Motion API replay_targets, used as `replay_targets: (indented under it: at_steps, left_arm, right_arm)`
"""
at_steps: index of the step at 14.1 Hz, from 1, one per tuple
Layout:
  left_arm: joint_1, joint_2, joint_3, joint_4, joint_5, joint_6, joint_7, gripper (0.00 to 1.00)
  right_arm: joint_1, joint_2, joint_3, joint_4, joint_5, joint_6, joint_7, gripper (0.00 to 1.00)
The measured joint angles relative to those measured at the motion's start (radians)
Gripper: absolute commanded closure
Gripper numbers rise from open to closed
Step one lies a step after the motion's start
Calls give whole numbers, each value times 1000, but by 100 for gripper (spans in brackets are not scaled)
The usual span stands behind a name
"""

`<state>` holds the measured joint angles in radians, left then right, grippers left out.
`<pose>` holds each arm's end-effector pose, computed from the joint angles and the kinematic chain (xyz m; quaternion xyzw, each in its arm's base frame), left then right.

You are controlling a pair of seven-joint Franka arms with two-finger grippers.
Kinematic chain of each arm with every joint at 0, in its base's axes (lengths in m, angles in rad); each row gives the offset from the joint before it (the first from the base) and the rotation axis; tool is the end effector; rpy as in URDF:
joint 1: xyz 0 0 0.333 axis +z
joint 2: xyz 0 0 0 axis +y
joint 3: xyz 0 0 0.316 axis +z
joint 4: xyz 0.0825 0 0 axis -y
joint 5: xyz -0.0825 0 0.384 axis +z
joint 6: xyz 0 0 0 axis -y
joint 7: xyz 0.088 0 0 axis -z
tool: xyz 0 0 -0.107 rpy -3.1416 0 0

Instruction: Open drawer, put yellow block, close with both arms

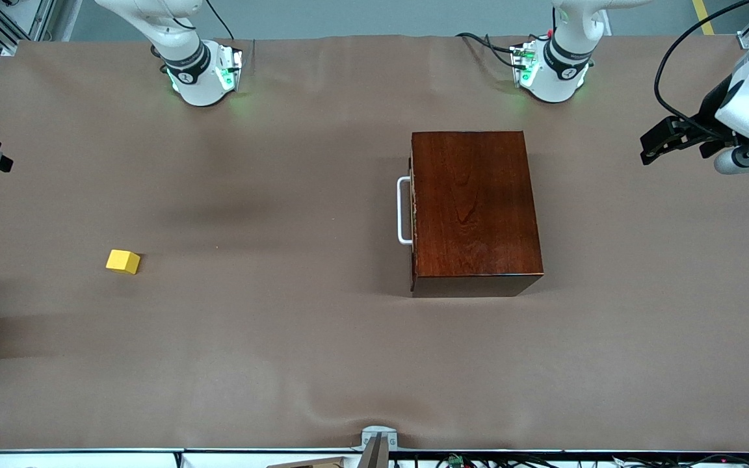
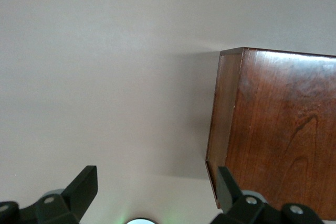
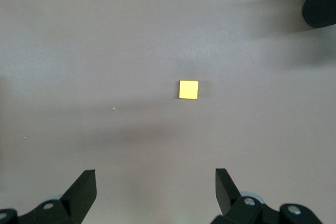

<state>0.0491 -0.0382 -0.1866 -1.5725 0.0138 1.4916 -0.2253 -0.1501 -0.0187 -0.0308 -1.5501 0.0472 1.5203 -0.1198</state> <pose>0.5295 -0.0738 0.6374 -0.9987 -0.0444 0.0194 0.0142 0.5359 -0.0928 0.6402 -0.9993 0.0295 0.0019 0.0244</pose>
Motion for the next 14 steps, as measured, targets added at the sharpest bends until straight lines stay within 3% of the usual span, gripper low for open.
replay_targets:
  at_steps: [7, 10, 12, 14]
  left_arm:
    - [-3, 0, -16, 9, 0, -31, 4, 0]
    - [-43, 21, -116, 8, 0, -39, -22, 0]
    - [-115, 77, -189, 12, 0, -29, -163, 0]
    - [-219, 180, -214, 66, 1, 3, -324, 0]
  right_arm:
    - [0, 0, 0, 7, -7, 1, 0, 0]
    - [0, 0, -1, 9, -7, 1, 0, 0]
    - [0, 1, -1, 10, -8, 1, 0, 0]
    - [0, 1, -1, 10, -10, 1, 0, 0]
